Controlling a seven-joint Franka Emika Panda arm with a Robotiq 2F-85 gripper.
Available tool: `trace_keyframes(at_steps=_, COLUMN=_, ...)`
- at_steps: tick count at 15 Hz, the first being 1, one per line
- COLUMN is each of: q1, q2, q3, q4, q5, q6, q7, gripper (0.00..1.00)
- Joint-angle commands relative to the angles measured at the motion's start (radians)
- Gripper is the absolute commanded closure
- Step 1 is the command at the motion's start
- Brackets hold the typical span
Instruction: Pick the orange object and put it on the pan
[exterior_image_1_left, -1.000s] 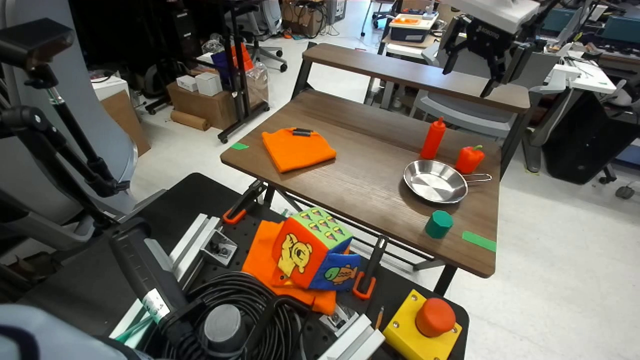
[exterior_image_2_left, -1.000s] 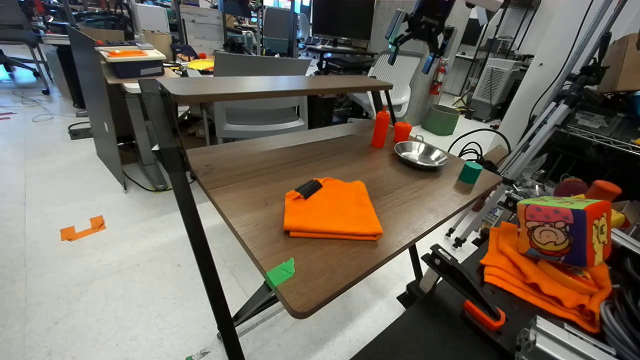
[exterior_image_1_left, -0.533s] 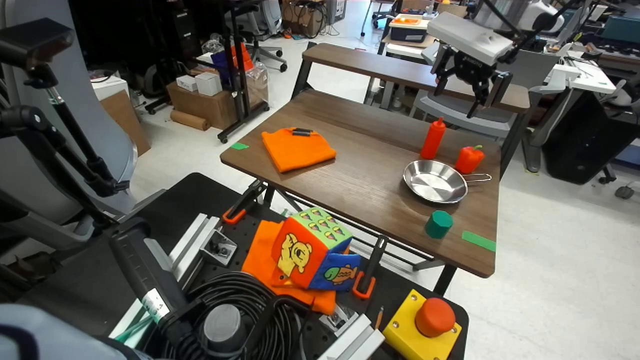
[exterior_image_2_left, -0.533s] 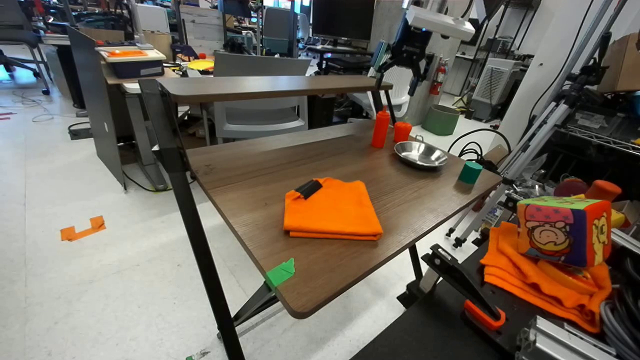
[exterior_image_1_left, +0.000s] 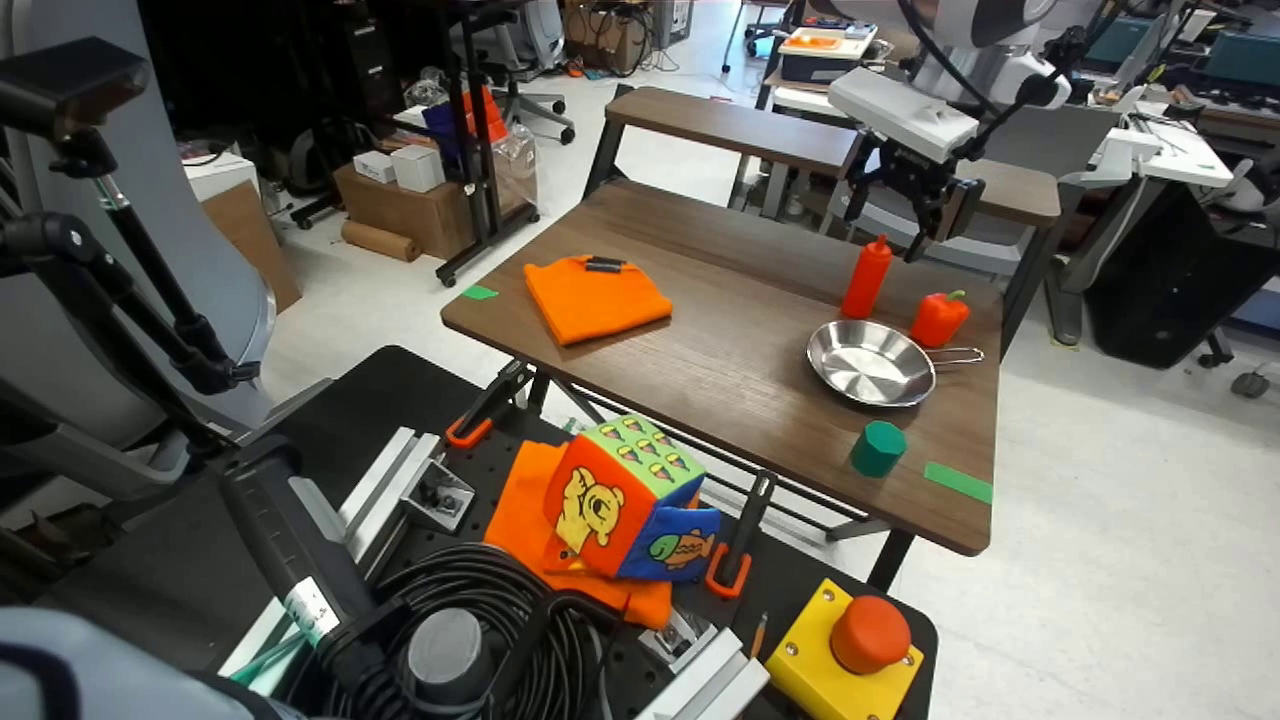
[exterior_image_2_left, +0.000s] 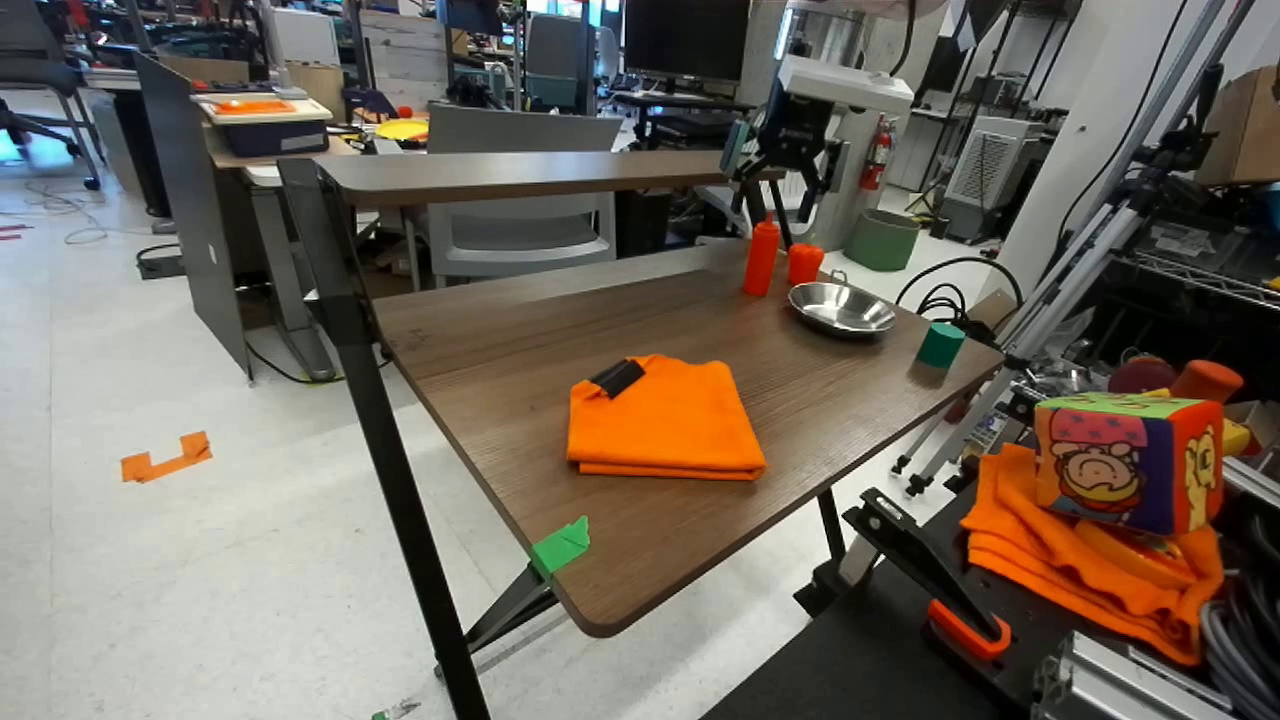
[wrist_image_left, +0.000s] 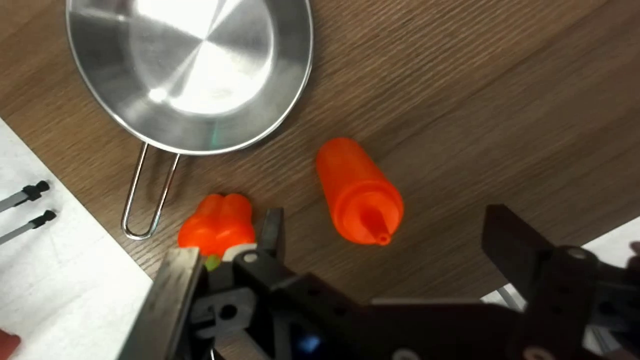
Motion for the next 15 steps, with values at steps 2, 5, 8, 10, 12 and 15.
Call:
trace_keyframes(at_steps=2, q1=0.023, q2=0.061, q3=-0.022, q4=0.084, q5=-0.065, q6=-0.082, q7=0.067, gripper=0.32)
trace_keyframes(at_steps=5, q1=0.026, q2=0.085, q3=-0.024, q4=0.111, q5=-0.092, q6=-0.109, q7=0.089, gripper=0.58)
trace_keyframes(at_steps=8, q1=0.028, q2=0.103, q3=-0.028, q4=0.14, q5=-0.109, q6=-0.123, q7=0.103, gripper=0.8)
trace_keyframes(at_steps=10, q1=0.031, q2=0.094, q3=-0.031, q4=0.152, q5=-0.122, q6=-0.139, q7=0.111, gripper=0.87)
trace_keyframes(at_steps=12, q1=0.033, q2=0.046, q3=-0.028, q4=0.133, q5=-0.13, q6=-0.131, q7=0.103, gripper=0.87)
trace_keyframes(at_steps=15, q1=0.029, q2=-0.04, q3=-0.018, q4=0.083, q5=-0.128, q6=-0.105, q7=0.077, gripper=0.87)
